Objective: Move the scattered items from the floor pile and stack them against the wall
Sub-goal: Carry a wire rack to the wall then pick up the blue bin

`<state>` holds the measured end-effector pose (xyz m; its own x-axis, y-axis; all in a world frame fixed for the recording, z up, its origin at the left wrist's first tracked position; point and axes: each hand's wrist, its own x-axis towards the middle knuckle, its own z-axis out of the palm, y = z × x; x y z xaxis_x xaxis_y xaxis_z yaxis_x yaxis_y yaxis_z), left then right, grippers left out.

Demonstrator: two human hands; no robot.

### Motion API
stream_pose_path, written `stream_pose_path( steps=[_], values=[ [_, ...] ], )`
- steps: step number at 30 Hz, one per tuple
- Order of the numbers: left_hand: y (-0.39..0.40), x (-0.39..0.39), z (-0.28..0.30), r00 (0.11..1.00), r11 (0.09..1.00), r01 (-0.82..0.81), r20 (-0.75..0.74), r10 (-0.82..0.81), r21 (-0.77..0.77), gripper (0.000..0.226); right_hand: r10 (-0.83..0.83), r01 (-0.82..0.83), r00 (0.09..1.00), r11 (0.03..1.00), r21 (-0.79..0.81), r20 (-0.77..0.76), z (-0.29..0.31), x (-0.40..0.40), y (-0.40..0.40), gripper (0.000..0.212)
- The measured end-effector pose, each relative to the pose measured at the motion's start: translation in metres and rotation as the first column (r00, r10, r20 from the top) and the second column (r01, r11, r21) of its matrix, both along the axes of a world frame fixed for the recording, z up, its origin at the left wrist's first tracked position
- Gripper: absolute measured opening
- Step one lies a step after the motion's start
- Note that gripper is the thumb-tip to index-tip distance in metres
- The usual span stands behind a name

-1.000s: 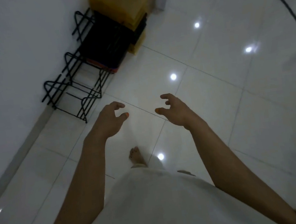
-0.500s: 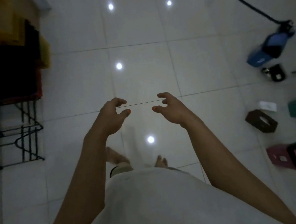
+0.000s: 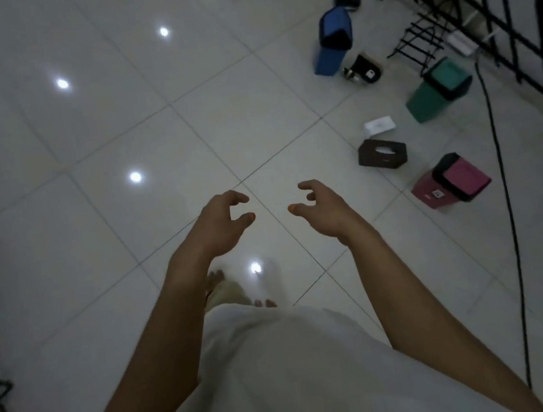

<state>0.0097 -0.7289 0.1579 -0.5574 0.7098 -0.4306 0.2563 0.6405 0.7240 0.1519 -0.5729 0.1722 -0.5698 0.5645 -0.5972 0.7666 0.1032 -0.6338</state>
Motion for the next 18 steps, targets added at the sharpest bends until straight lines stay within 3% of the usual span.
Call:
stream_pose_path(
  steps=[7,18],
  values=[
    [0.076,-0.020,-0.009,0.981,0.981,0.192,0.004,-0.192,-0.017,0.039,-0.141,0.142,0.989,0.989,-0.042,0.034,-0.014,0.003,0.044,0.063],
    [0.202,-0.140,-0.003,0.940,0.938,0.341,-0.002,-0.342,-0.064,0.039,-0.331,0.330,0.943,0.943,-0.036,-0.025,-0.011,-0.092,0.151,0.063]
  ],
)
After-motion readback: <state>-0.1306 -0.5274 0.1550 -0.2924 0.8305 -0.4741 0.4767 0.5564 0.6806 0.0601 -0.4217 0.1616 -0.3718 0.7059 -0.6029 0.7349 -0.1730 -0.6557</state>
